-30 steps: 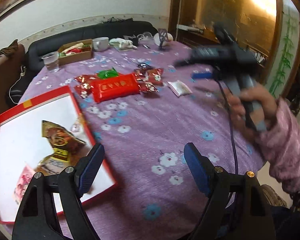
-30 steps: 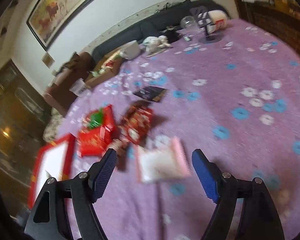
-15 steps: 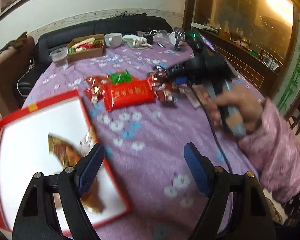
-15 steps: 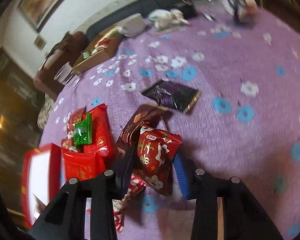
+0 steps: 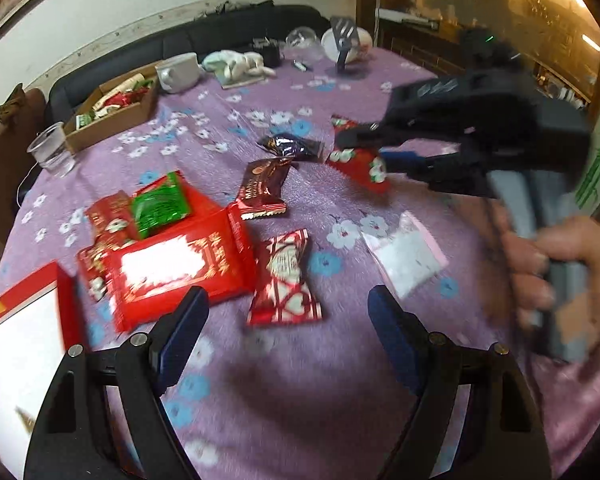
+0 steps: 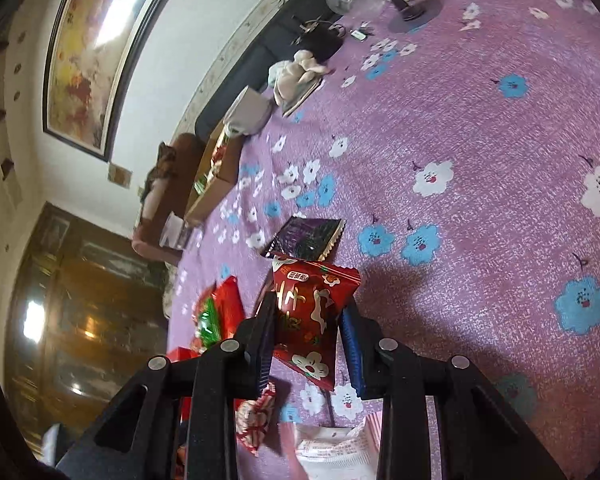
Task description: Organize snacks
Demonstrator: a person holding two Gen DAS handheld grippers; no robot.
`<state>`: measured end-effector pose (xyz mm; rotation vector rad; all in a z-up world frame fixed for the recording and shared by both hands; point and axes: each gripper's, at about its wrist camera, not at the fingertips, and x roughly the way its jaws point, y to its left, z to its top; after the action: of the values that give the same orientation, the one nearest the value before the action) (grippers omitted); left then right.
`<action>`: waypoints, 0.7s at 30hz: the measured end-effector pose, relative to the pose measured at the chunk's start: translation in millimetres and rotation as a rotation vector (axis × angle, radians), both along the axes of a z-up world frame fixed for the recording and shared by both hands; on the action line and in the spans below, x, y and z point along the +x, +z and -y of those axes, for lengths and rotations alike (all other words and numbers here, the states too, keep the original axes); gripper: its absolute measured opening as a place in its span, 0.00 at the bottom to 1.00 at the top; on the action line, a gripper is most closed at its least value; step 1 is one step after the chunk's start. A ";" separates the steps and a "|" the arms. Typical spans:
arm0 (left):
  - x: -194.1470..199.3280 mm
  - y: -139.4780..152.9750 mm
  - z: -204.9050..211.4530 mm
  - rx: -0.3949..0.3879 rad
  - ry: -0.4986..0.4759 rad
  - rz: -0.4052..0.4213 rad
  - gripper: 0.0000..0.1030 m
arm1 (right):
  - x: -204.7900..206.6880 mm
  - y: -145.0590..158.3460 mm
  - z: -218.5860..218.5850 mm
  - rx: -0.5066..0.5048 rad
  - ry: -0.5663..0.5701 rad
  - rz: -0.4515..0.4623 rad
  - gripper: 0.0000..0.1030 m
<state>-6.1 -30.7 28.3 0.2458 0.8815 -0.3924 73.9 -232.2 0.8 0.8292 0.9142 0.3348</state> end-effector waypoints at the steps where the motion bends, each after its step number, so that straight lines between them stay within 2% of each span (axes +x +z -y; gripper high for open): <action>1: 4.5 -4.3 2.1 0.011 0.001 -0.007 0.79 | -0.2 0.0 1.6 0.015 0.000 -0.002 0.30; 3: 13.3 -13.1 2.0 0.011 0.014 -0.036 0.76 | -1.5 1.3 4.1 0.021 -0.008 -0.001 0.30; 4: 14.7 -13.6 1.8 0.004 0.021 -0.039 0.70 | -2.0 2.5 4.5 0.021 -0.010 0.002 0.30; 6: 17.8 -12.4 2.4 0.003 0.028 -0.021 0.54 | -2.6 4.9 2.5 0.032 -0.005 0.007 0.31; 7: 19.8 -12.8 3.4 0.001 0.026 -0.027 0.39 | -3.0 6.1 1.4 0.037 -0.002 0.012 0.31; 8: 22.4 -14.0 4.4 -0.003 0.023 -0.043 0.28 | -3.3 7.0 0.6 0.035 0.001 0.014 0.31; 10: 26.0 -20.2 6.4 -0.003 0.033 -0.075 0.27 | -2.7 7.9 -1.3 0.035 0.005 0.015 0.31; 15: 20.1 -20.9 16.5 -0.001 -0.006 -0.058 0.28 | -2.7 7.1 -1.3 0.041 0.001 0.014 0.31; 21: 13.9 -19.8 10.6 -0.027 0.011 -0.051 0.24 | -2.2 9.9 -3.2 0.047 0.020 0.041 0.31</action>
<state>7.8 -41.3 8.5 0.2066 0.9269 -0.4013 71.8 -229.0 10.8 0.8540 0.8797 0.3903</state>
